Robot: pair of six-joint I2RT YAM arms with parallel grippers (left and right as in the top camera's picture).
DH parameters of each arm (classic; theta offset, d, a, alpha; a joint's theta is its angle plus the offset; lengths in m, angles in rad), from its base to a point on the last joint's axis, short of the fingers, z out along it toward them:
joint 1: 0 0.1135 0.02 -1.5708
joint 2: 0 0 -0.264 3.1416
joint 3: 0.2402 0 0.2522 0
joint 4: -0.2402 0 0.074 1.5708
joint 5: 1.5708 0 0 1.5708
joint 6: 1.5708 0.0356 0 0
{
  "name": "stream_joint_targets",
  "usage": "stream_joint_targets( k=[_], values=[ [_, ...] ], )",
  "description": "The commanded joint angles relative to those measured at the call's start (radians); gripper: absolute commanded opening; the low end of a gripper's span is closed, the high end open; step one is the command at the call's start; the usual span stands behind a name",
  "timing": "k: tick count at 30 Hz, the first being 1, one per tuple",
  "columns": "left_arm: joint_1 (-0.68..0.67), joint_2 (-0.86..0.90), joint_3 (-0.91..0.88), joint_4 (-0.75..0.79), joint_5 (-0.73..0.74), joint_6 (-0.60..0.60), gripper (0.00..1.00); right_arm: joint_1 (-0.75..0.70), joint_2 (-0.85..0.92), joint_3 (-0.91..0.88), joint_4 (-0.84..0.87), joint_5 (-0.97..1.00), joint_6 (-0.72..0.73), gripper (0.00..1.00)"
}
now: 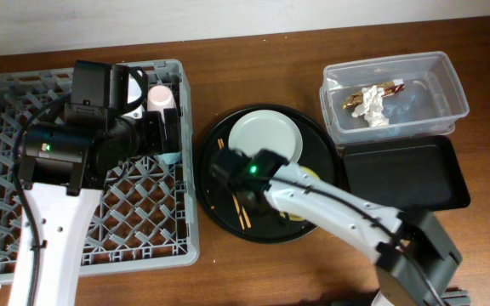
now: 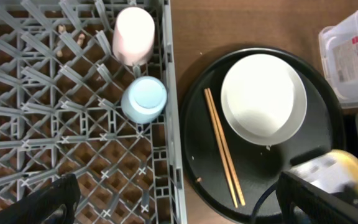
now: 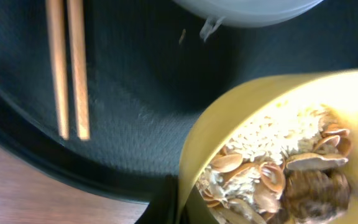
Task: Sort waste into correct bins and load items into the dishwasher rack
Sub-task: 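Tip the yellow bowl's food scraps onto the black tray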
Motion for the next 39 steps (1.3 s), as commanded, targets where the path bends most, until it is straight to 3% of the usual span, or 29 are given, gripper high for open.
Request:
stream_joint_targets(
  k=[1,4,8,14,19,25,32,37,39],
  values=[
    [0.005,-0.002,0.003,0.002,0.005,0.005,0.99,-0.111,-0.09,0.133,-0.069,0.07,0.006,0.04],
    [0.005,-0.002,0.003,0.002,0.005,0.005,0.99,-0.272,-0.135,0.135,-0.09,0.038,0.005,0.04],
    [0.005,-0.002,0.003,0.002,0.005,0.005,0.99,-0.583,-0.139,0.132,-0.092,-0.146,-0.15,0.04],
    [0.005,-0.002,0.003,0.002,0.005,0.005,0.99,-1.046,-0.139,0.077,-0.024,-0.573,-0.405,0.04],
    [0.005,-0.002,0.003,0.002,0.005,0.005,0.99,-1.328,-0.139,-0.166,0.217,-1.043,-0.483,0.04],
    [0.005,-0.002,0.003,0.002,0.005,0.005,0.99,-1.531,-0.139,-0.45,0.535,-1.405,-0.533,0.04],
    [0.005,-0.002,0.003,0.002,0.005,0.005,0.99,-1.582,-0.139,-0.48,0.588,-1.741,-0.628,0.04],
    [0.005,-0.002,0.003,0.002,0.005,0.005,0.99,-1.582,-0.139,-0.48,0.609,-1.763,-0.614,0.04],
    [0.005,-0.002,0.003,0.002,0.005,0.005,0.99,-1.582,-0.139,-0.48,0.603,-1.763,-0.519,0.04]
  ],
)
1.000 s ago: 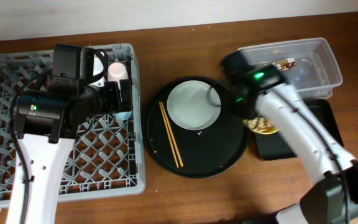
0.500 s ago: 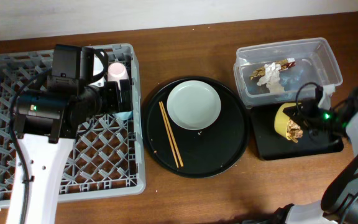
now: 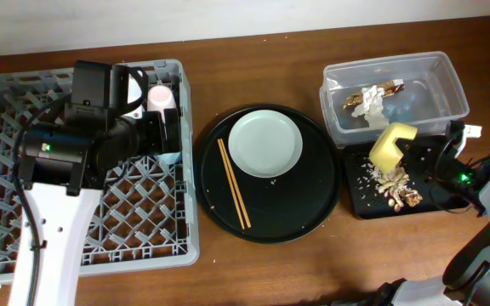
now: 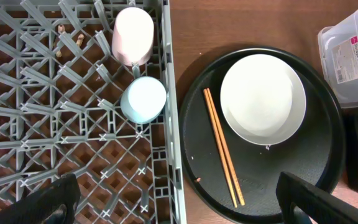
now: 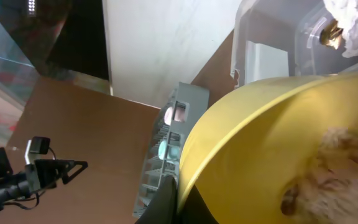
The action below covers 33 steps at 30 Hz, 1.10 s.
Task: Sort waste into correct bins and load items into the dishwasher rack
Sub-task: 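Tip the yellow bowl's food scraps onto the black tray, then carry the empty yellow bowl back and set it on the round tray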
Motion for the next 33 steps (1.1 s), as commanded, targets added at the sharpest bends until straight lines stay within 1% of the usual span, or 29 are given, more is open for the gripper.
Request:
stream_joint_targets(
  k=[1,3,5,6,8,9,10,11,12,14,16,19,20,21,22,23,24,26,29,31,32,33],
  values=[
    [0.005,-0.002,0.003,0.002,0.003,0.005,0.99,-0.008,-0.013,-0.002,0.008,-0.054,0.115,0.04],
    [0.005,-0.002,0.003,0.002,0.003,0.005,0.99,-0.013,-0.013,-0.002,-0.001,-0.054,0.156,0.04],
    [0.005,-0.002,0.003,0.002,0.003,0.005,0.99,-0.027,-0.013,-0.002,-0.051,-0.054,0.201,0.04],
    [0.005,-0.002,0.003,0.002,0.003,0.005,0.99,-0.04,-0.013,-0.002,-0.031,-0.053,0.2,0.04],
    [0.005,-0.002,0.003,0.002,0.003,0.005,0.99,-0.053,-0.013,-0.002,-0.073,-0.054,0.205,0.04],
    [0.005,-0.002,0.003,0.002,0.003,0.005,0.99,-0.055,-0.013,-0.002,-0.06,-0.053,0.204,0.04],
    [0.005,-0.002,0.003,0.002,0.003,0.005,0.99,-0.055,-0.013,-0.002,-0.011,-0.054,0.21,0.04],
    [0.005,-0.002,0.003,0.002,0.003,0.005,0.99,-0.055,-0.013,-0.002,-0.038,-0.054,0.264,0.04],
    [0.005,-0.002,0.003,0.002,0.003,0.005,0.99,-0.055,-0.013,-0.002,-0.064,-0.054,0.272,0.04],
    [0.005,-0.002,0.003,0.002,0.003,0.005,0.99,-0.055,-0.013,-0.002,-0.024,-0.054,0.269,0.04],
    [0.005,-0.002,0.003,0.002,0.003,0.005,0.99,-0.05,-0.013,-0.002,-0.081,-0.054,0.298,0.04],
    [0.005,-0.002,0.003,0.002,0.003,0.005,0.99,-0.05,-0.013,0.0,-0.077,-0.054,0.294,0.04],
    [0.005,-0.002,0.003,0.002,0.003,0.005,0.99,-0.05,-0.013,0.001,-0.046,-0.053,0.296,0.04],
    [0.005,-0.002,0.003,0.002,0.003,0.005,0.99,-0.05,-0.013,0.001,-0.048,-0.054,0.37,0.04],
    [0.005,-0.002,0.003,0.002,0.003,0.005,0.99,-0.045,-0.02,0.001,-0.142,-0.054,0.407,0.04],
    [0.005,-0.002,0.003,0.002,0.003,0.005,0.99,-0.039,-0.032,0.001,-0.165,-0.053,0.397,0.04],
    [0.005,-0.002,0.003,0.002,0.003,0.005,0.99,-0.032,-0.045,0.005,-0.122,-0.045,0.364,0.04],
    [0.005,-0.002,0.003,0.002,0.003,0.005,0.99,-0.005,-0.092,0.023,-0.129,0.066,0.365,0.04],
    [0.005,-0.002,0.003,0.002,0.003,0.005,0.99,0.102,-0.22,0.085,-0.197,0.257,0.366,0.04],
    [0.005,-0.002,0.003,0.002,0.003,0.005,0.99,0.242,-0.317,0.171,-0.288,0.5,0.374,0.04],
    [0.005,-0.002,0.003,0.002,0.003,0.005,0.99,0.354,-0.361,0.224,-0.323,0.64,0.387,0.04],
    [0.005,-0.002,0.003,0.002,0.003,0.005,0.99,0.446,-0.387,0.256,-0.329,0.736,0.392,0.04]
  ],
)
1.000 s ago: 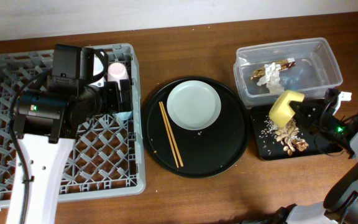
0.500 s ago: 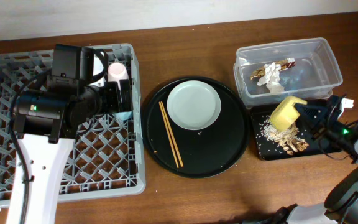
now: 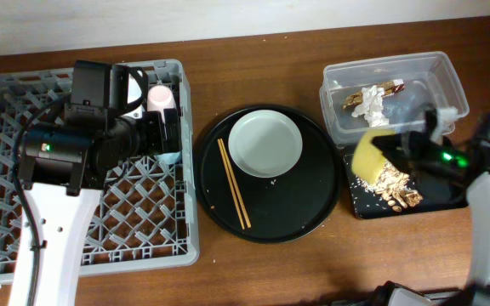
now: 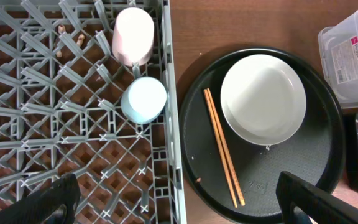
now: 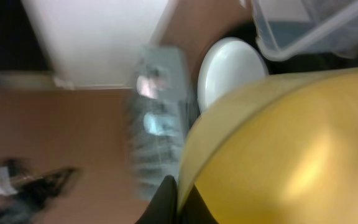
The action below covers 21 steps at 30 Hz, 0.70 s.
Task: Sort waste into correct bins and load items into the dishwasher rack
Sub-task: 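Carry the empty yellow bowl back and set it on the round tray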
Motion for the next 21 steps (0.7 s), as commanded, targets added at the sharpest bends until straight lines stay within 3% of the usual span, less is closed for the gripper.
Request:
stream_joint_targets(
  k=[1,5,9,17,18,19,21],
  values=[
    [0.005,-0.001,0.003,0.002,0.003,0.005,0.99,0.297,-0.106,0.127,-0.02,0.444,0.01,0.04],
    [0.005,-0.001,0.003,0.002,0.003,0.005,0.99,0.766,-0.071,0.146,-0.019,0.851,0.025,0.04],
    [0.005,-0.001,0.003,0.002,0.003,0.005,0.99,1.003,0.059,0.146,-0.02,0.931,0.024,0.04],
    [0.005,-0.001,0.003,0.002,0.003,0.005,0.99,1.069,0.333,0.146,-0.037,0.931,0.024,0.04],
    [0.005,-0.001,0.003,0.002,0.003,0.005,0.99,1.063,0.333,0.146,-0.029,0.943,0.024,0.05],
    [0.005,-0.001,0.003,0.002,0.003,0.005,0.99,1.061,0.333,0.146,-0.019,0.967,0.024,0.12],
    [0.005,-0.001,0.003,0.002,0.003,0.005,0.99,1.061,0.333,0.146,-0.017,1.017,0.024,0.14]
  ],
)
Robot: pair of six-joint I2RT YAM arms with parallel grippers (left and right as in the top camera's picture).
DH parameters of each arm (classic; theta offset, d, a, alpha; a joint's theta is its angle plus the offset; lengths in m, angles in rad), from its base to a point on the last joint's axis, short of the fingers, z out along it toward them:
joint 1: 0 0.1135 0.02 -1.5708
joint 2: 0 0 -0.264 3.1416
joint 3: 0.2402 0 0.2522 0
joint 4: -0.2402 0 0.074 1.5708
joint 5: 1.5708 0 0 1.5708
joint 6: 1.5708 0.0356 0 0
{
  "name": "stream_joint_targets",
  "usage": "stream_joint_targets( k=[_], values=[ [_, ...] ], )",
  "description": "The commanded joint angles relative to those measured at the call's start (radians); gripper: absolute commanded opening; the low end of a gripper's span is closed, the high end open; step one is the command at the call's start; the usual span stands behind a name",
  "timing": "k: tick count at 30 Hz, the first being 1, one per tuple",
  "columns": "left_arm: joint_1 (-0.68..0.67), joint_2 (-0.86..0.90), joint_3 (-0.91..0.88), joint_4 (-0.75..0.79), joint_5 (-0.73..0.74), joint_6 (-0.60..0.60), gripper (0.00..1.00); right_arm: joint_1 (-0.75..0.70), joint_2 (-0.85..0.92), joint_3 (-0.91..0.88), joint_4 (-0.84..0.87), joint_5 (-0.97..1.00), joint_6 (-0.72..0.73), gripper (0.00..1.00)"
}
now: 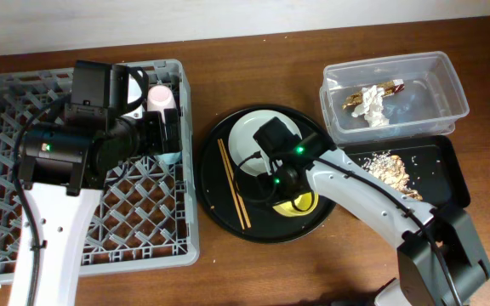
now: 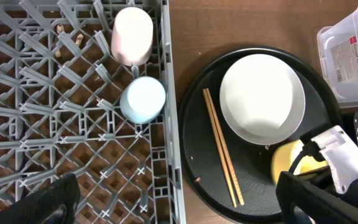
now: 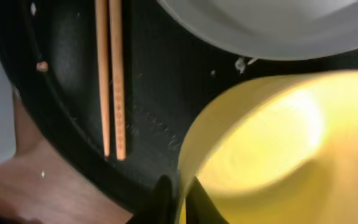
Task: Sort waste into correct bins and load items into the dishwasher rack
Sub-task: 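Carry the empty yellow bowl back and set it on the round tray, then move the left gripper from the rack to the chopsticks on the round tray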
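Observation:
My right gripper [image 3: 180, 194] is shut on the rim of the yellow bowl [image 3: 272, 149], which looks empty and sits low over the round black tray [image 1: 219, 212], front right of the white plate [image 1: 253, 136]. The bowl [image 1: 300, 204] shows under the right arm in the overhead view. Two wooden chopsticks [image 1: 230, 184] lie on the tray's left side. My left gripper [image 2: 176, 199] hangs open above the grey dishwasher rack [image 1: 24, 102], which holds a pink cup [image 2: 132, 34] and a pale blue cup [image 2: 143, 98].
A clear plastic bin [image 1: 394, 93] at the back right holds crumpled paper and wrappers. In front of it a black rectangular tray [image 1: 436, 183] carries a pile of rice and shells [image 1: 390, 174]. Crumbs dot the round tray.
My right gripper has moved left with the yellow bowl, from over the black rectangular tray to the round tray beside the white plate. The left arm has not moved.
First my right gripper held the bowl, full of rice and shells, on the round tray. Then the bowl was tipped over the black rectangular tray with scraps lying beneath. Later it was still there, emptier. Now it is back over the round tray, empty.

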Motion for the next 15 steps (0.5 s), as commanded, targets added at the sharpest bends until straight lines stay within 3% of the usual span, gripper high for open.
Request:
stream_joint_targets(
  k=[1,2,7,12,13,14,15],
  values=[
    [0.005,-0.002,0.003,0.002,0.0,0.005,0.99,-0.006,-0.002,0.007,0.006,0.091,0.001,0.2],
    [0.005,-0.002,0.003,0.002,0.0,0.005,0.99,-0.016,-0.002,0.007,0.005,0.092,0.0,0.39],
    [0.005,-0.002,0.003,0.002,0.0,0.005,0.99,-0.135,-0.089,0.106,-0.119,0.092,-0.04,0.43],
    [0.005,-0.002,0.003,0.002,0.0,0.005,1.0,-0.483,-0.193,0.256,-0.338,0.266,-0.071,0.46],
    [0.005,-0.002,0.003,0.002,0.0,0.005,0.99,-0.537,-0.201,0.26,-0.349,0.304,-0.071,0.59],
    [0.005,-0.002,0.003,0.002,0.0,0.005,0.99,-0.647,-0.209,0.261,-0.37,0.337,-0.071,0.93],
    [0.005,-0.002,0.003,0.002,0.0,0.005,0.99,-0.73,-0.209,0.26,-0.378,0.34,-0.071,0.99]
  ],
)
